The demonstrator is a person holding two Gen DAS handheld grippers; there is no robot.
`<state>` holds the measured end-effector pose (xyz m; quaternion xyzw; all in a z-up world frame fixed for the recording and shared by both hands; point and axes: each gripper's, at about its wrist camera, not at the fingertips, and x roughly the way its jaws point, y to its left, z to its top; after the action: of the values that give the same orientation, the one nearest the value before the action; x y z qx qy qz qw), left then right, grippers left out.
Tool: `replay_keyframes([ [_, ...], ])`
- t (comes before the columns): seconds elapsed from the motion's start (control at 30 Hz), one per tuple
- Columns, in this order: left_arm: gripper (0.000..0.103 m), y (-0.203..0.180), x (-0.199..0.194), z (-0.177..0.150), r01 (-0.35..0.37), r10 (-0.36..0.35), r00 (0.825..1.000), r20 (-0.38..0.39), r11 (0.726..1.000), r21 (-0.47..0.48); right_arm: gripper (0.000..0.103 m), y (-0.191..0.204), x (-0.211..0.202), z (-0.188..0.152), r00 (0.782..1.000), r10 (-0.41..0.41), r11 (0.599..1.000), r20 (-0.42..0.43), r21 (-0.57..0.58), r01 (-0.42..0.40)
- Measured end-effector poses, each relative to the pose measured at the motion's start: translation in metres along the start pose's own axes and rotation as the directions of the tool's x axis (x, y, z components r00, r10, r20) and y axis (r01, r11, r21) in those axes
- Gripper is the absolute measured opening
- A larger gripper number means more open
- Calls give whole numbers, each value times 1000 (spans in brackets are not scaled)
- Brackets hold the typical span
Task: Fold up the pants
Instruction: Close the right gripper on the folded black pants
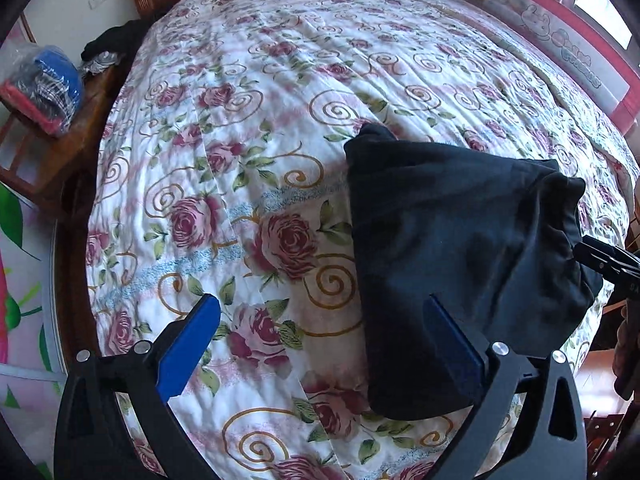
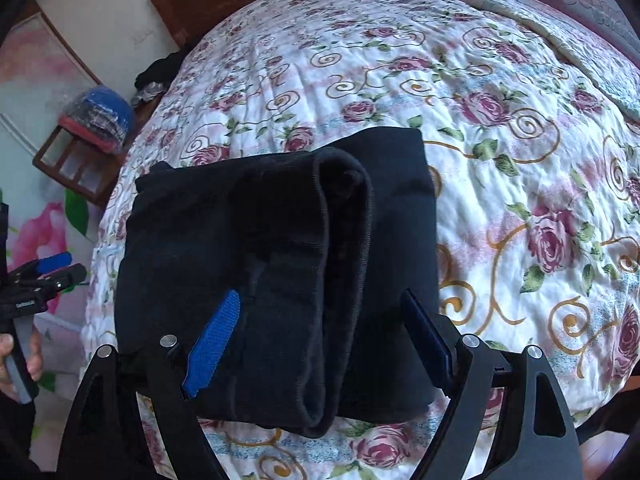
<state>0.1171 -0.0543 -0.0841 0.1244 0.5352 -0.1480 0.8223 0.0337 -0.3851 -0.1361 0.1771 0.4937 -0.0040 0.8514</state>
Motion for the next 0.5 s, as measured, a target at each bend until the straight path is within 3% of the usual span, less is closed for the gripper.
replay_keyframes([
  [0.17,101,-7,8,-2,-1,1,1000,-23,1000,29,82,15,16,0,997,50,998,-60,-33,-52],
  [0.23,101,-8,7,-2,6,-5,1000,-22,999,36,82,5,27,0,990,103,994,-91,47,-99],
  [0.33,101,-7,7,-2,17,-16,1000,-22,999,36,82,-15,32,0,979,191,968,-68,177,-177],
  [0.37,101,-6,7,-2,19,-18,1000,-20,999,35,74,-17,30,-1,977,205,963,-59,188,-191],
  [0.43,101,-2,7,-2,15,-14,1000,-22,999,31,42,-19,29,1,970,236,955,-65,203,-218],
  [0.5,101,2,9,-1,12,-11,1000,-27,1000,23,37,-15,31,4,969,225,960,-99,191,-204],
])
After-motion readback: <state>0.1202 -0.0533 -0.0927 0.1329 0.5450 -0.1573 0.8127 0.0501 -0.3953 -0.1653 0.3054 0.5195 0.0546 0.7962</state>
